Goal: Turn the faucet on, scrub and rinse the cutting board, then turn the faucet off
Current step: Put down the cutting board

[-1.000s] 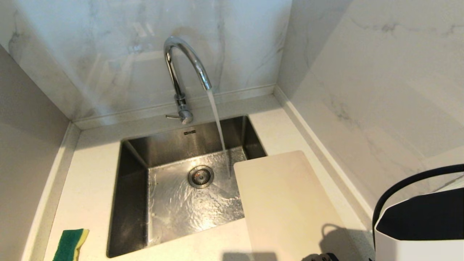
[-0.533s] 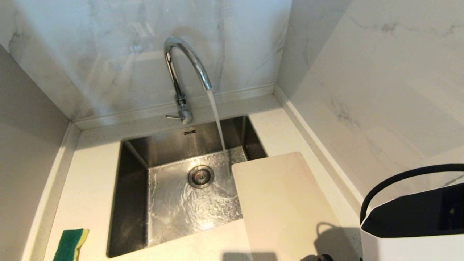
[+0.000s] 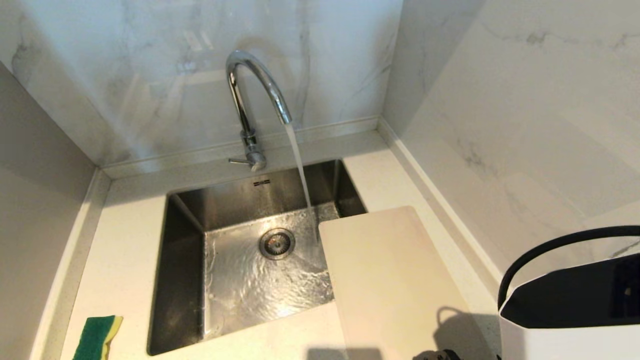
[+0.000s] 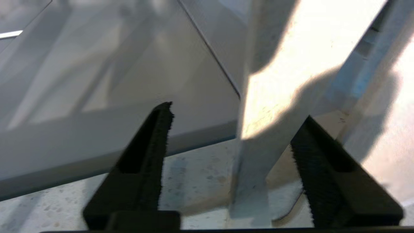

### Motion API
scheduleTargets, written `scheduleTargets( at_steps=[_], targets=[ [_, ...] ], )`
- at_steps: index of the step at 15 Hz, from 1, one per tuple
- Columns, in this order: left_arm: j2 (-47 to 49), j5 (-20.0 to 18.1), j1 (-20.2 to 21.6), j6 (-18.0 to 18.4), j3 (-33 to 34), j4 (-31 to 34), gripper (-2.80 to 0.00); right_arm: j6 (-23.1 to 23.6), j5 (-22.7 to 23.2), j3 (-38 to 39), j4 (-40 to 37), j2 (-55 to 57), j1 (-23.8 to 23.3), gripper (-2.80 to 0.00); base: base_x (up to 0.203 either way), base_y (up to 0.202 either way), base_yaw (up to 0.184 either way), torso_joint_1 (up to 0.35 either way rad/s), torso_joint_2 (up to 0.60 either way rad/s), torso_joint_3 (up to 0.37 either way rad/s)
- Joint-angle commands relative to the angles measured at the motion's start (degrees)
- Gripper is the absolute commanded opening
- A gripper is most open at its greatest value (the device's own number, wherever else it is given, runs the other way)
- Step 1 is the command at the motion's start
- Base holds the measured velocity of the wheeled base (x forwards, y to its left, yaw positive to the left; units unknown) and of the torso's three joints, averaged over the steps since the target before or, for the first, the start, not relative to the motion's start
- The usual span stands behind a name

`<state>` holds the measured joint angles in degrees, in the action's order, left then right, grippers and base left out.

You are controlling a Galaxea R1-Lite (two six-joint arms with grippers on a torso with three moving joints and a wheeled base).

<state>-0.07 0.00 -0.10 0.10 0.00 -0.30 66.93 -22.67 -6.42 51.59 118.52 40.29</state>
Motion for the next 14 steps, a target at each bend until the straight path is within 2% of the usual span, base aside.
scheduleTargets(
  at_steps=[1, 8, 14],
  targets=[
    [0.1, 0.0, 0.0, 0.0, 0.0, 0.0, -2.8, 0.3, -0.2, -0.3, 0.3, -1.8, 0.9, 0.0, 0.0, 0.0, 0.0, 0.0, 0.0, 0.0],
    [0.1, 0.0, 0.0, 0.0, 0.0, 0.0, -2.8, 0.0, -0.4, -0.2, 0.5, -3.9, 2.7, 0.0, 0.0, 0.0, 0.0, 0.0, 0.0, 0.0],
    [0.1, 0.0, 0.0, 0.0, 0.0, 0.0, -2.8, 0.1, -0.4, 2.9, 0.7, -9.1, 4.3, 0.0, 0.0, 0.0, 0.0, 0.0, 0.0, 0.0]
  ],
)
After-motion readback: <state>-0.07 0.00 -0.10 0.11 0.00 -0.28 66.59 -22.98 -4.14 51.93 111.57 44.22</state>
